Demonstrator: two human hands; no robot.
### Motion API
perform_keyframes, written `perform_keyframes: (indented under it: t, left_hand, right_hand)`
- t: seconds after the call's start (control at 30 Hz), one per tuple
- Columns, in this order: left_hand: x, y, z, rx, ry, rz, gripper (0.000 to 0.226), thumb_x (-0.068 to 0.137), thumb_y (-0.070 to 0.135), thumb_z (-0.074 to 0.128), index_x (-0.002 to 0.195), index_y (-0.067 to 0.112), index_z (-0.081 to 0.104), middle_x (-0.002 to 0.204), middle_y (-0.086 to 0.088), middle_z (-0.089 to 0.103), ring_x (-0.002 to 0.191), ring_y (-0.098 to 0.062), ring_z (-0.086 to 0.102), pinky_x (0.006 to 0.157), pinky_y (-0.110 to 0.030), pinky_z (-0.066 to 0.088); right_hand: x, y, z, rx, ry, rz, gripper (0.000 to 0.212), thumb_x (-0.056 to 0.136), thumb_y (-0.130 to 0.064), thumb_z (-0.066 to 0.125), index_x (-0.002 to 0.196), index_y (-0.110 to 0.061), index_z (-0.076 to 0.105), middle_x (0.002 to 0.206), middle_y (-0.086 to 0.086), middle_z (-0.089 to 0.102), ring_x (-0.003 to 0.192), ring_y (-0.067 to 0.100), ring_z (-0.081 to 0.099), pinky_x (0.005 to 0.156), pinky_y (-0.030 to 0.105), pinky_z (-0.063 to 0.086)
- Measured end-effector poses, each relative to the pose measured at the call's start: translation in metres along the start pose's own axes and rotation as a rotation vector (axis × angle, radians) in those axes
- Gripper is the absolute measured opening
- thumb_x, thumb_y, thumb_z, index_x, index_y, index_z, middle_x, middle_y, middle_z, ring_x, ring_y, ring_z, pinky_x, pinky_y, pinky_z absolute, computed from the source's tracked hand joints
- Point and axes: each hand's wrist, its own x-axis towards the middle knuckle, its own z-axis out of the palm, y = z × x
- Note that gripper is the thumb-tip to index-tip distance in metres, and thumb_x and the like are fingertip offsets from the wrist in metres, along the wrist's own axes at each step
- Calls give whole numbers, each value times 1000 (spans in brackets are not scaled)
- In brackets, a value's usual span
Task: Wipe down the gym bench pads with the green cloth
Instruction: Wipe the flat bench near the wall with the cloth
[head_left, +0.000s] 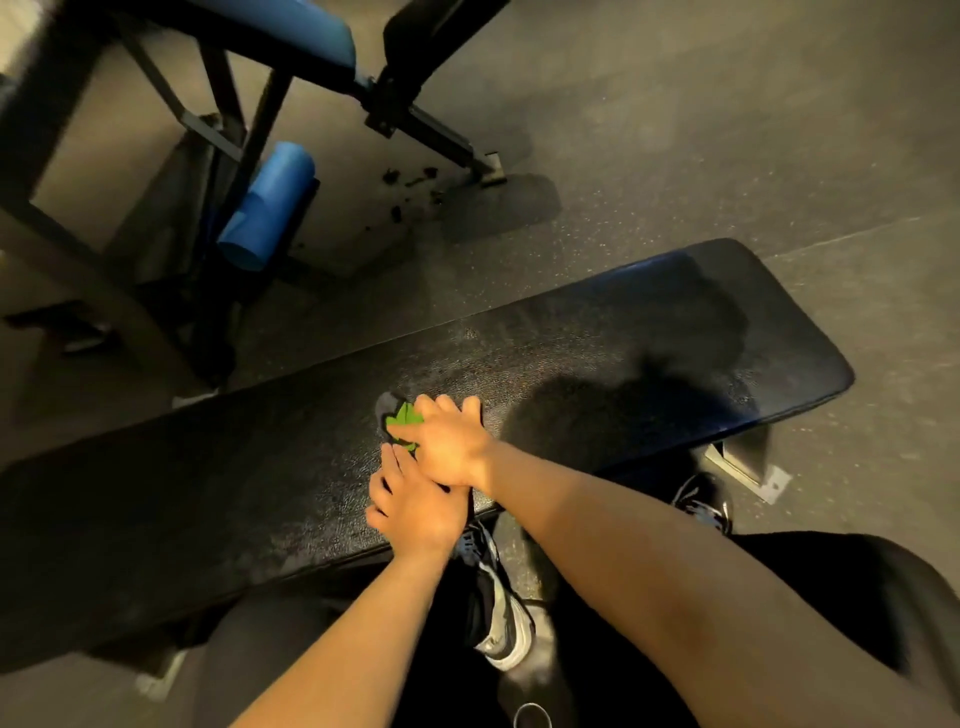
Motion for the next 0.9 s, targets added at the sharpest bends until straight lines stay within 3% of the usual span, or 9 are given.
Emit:
perform_keyframes:
  t: [0.1, 0.2, 0.3, 0.4, 0.53, 0.6, 0.67, 0.73, 0.9]
  left_hand:
    - [-1, -3, -1, 43, -29, 46, 96, 91, 64, 50, 160, 17, 4, 168, -1, -6, 152, -30, 1, 119, -51, 11]
    - [-2, -8, 0, 34, -71, 100, 97, 91, 68, 48, 160, 20, 0, 168, 0, -12, 153, -29, -5, 120, -52, 7]
    - [-4, -15, -1, 32, -83, 139, 97, 91, 67, 50, 160, 23, -2, 167, 1, -15, 153, -28, -9, 120, -50, 4]
    - [-3, -14, -1, 37, -93, 129, 96, 92, 64, 53, 160, 24, -2, 167, 2, -15, 153, -26, -9, 120, -50, 4]
    - [-5, -9, -4, 4, -98, 86, 77, 99, 35, 53, 160, 27, 7, 168, 5, -10, 153, -23, -7, 121, -49, 6]
    - [-8, -10, -4, -14, -82, 80, 69, 100, 25, 48, 160, 28, 13, 168, 6, -6, 153, -24, -5, 121, -49, 7]
    - [-15, -9, -3, 18, -68, 105, 65, 101, 26, 45, 159, 29, 15, 168, 6, -3, 151, -28, 0, 120, -49, 8]
    - [-20, -7, 0, 61, -87, 160, 65, 102, 33, 46, 159, 30, 15, 168, 5, -4, 149, -29, 3, 118, -49, 9]
    - [-25, 2, 9, 111, -129, 186, 70, 99, 58, 40, 159, 35, 11, 168, 2, -8, 149, -32, 1, 119, -50, 7]
  right_hand:
    - [-4, 28, -8, -32, 85, 118, 54, 89, -25, 49, 137, -48, 38, 122, 6, 40, 115, 29, 37, 92, 50, 26]
    - [-9, 83, -22, -12, 222, 510, 56, 85, -25, 55, 137, -41, 37, 124, 10, 42, 116, 32, 39, 94, 50, 27]
    - [-11, 109, -32, 69, 198, 791, 54, 90, -24, 50, 140, -36, 37, 128, 11, 42, 122, 32, 38, 100, 53, 27]
    - [-19, 79, -21, 78, 187, 724, 54, 90, -21, 50, 141, -33, 36, 130, 11, 41, 120, 31, 37, 98, 51, 28]
    - [-55, 20, 16, -19, 62, 312, 38, 94, -30, 45, 129, -18, 52, 124, 15, 49, 111, 29, 38, 92, 49, 27]
    - [-72, 14, 25, -39, 56, 125, 53, 95, -32, 42, 147, -25, 37, 128, 15, 44, 117, 32, 36, 94, 51, 25]
    - [-87, 28, 24, -59, 68, 74, 57, 96, -32, 41, 151, -35, 29, 131, 13, 41, 123, 32, 34, 98, 54, 23]
    - [-99, 58, 20, -29, 127, 189, 54, 94, -30, 43, 147, -39, 35, 129, 11, 44, 119, 30, 38, 98, 50, 28]
    - [-132, 129, 6, 55, 283, 781, 57, 90, -22, 46, 145, -36, 36, 122, 10, 42, 111, 32, 39, 91, 47, 29]
